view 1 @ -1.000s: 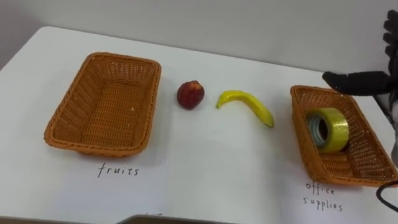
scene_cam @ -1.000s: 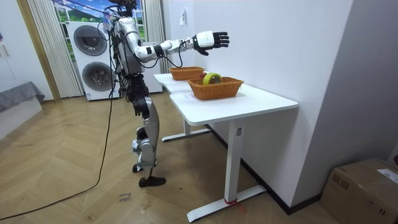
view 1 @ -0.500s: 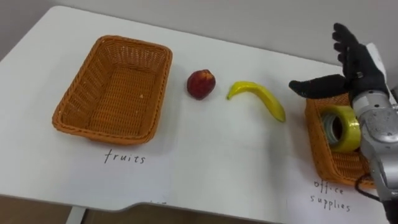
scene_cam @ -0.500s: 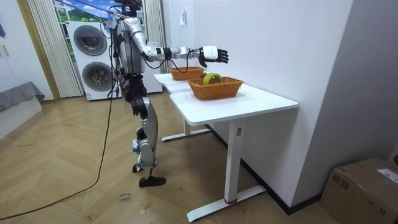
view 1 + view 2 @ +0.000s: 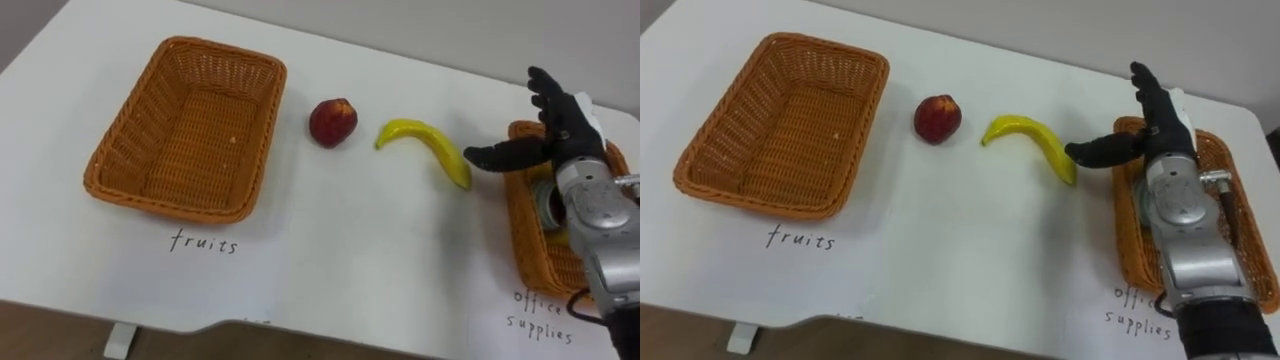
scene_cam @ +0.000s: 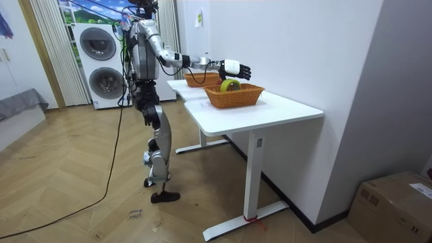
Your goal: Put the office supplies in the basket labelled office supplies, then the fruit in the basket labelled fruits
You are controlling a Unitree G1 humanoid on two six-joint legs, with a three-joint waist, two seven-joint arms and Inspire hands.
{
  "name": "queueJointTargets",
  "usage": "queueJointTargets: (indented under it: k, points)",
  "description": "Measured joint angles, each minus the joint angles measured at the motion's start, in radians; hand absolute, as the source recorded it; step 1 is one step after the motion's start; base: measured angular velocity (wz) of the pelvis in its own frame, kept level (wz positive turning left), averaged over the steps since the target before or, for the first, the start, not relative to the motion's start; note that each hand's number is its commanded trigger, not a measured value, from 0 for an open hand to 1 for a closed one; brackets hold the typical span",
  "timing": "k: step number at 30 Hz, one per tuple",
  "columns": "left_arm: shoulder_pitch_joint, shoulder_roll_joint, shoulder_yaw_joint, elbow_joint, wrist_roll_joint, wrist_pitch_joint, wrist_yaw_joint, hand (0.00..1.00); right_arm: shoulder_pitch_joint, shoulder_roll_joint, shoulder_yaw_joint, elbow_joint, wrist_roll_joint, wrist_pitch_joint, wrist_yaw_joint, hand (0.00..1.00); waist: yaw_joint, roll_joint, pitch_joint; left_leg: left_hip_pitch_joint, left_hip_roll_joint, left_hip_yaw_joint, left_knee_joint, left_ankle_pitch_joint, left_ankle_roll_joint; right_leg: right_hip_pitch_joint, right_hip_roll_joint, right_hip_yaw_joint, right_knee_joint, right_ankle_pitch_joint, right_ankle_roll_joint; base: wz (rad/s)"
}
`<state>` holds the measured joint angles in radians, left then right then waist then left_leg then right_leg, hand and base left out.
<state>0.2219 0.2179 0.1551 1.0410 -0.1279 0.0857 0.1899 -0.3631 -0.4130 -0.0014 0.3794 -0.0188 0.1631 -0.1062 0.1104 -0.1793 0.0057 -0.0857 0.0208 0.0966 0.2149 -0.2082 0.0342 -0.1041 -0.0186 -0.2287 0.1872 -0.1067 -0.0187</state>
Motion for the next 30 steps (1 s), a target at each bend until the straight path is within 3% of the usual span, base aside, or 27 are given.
queueJointTargets:
  k: [5,17,30]
  points:
    - [-0.024,0.014,-0.043,0.02,0.0,0.0,0.003,0.0,-0.06,-0.043,0.057,0.016,-0.072,-0.011,-0.003,0.0,-0.003,-0.006,0.0009,-0.007,-0.001,-0.014,0.009,0.0,0.0,0.001,-0.003,-0.017,0.0,0.0,0.0,0.1]
    - [-0.046,0.029,-0.063,0.019,0.0,-0.003,0.003,0.0,-0.081,-0.043,0.109,0.031,-0.114,-0.019,0.034,0.0,0.008,-0.018,0.0063,-0.03,-0.004,-0.029,0.021,0.001,0.001,-0.007,-0.007,-0.033,0.0,0.0,0.0,0.03]
    - [-0.069,0.038,-0.081,0.015,0.001,-0.001,-0.004,0.0,-0.105,-0.043,0.14,0.105,-0.156,-0.019,0.088,0.0,0.036,-0.023,0.0053,-0.044,-0.004,-0.042,0.022,0.002,0.0,-0.02,-0.008,-0.049,-0.002,0.001,-0.002,0.01]
